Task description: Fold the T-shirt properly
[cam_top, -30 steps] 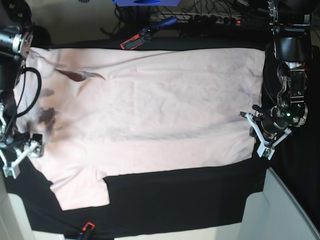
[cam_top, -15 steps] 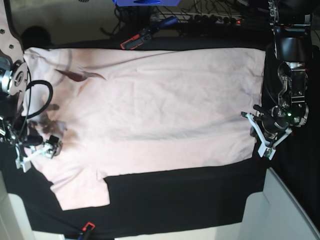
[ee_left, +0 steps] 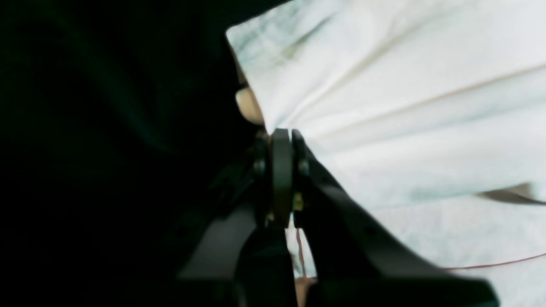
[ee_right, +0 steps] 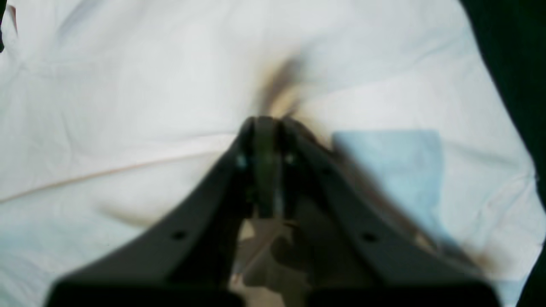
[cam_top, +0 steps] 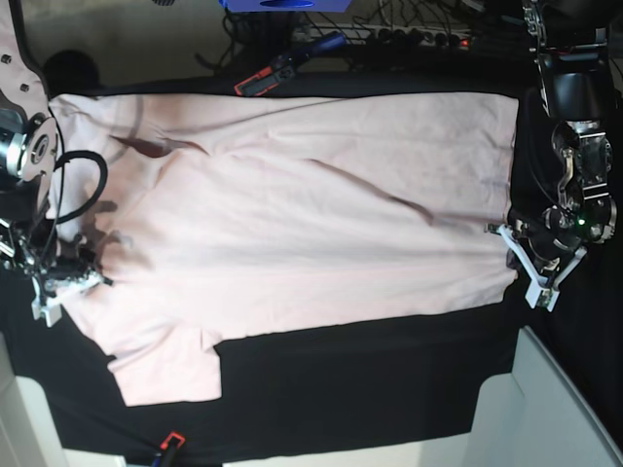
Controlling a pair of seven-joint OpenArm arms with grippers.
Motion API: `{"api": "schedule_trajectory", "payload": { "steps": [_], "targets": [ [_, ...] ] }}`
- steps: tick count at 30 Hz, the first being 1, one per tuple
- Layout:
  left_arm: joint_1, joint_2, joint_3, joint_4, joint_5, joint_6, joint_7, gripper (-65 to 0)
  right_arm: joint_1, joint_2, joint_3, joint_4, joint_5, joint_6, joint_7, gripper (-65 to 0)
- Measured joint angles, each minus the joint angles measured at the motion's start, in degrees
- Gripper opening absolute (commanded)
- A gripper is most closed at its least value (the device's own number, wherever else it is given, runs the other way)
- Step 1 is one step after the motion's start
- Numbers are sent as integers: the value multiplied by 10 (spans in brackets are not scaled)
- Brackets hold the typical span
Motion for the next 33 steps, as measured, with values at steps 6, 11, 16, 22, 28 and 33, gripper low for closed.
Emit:
{"api": "schedule_trajectory", "payload": {
  "steps": [6,11,16,22,28,33],
  "targets": [
    [0,1,0,0,0,0,0,-650,-5,-2,-3,22,-3,-4,-11,-647],
    [1,1,1,0,0,0,0,-650,-9,2,-4,59,-9,-16,-14,-485],
    [1,1,1,0,0,0,0,-650,-12,-2,-4,60,-17,-15,-20,-45],
    [-1,1,1,0,0,0,0,-650,-2,-21,-4,30,-69,-48,17,0],
    [-1,1,1,0,0,0,0,-650,7,-44,0,16,-127,-81,36,-199],
    [-1,1,1,0,0,0,0,-650,7,-53,0,16,-123,-134,40,-213]
  ]
}}
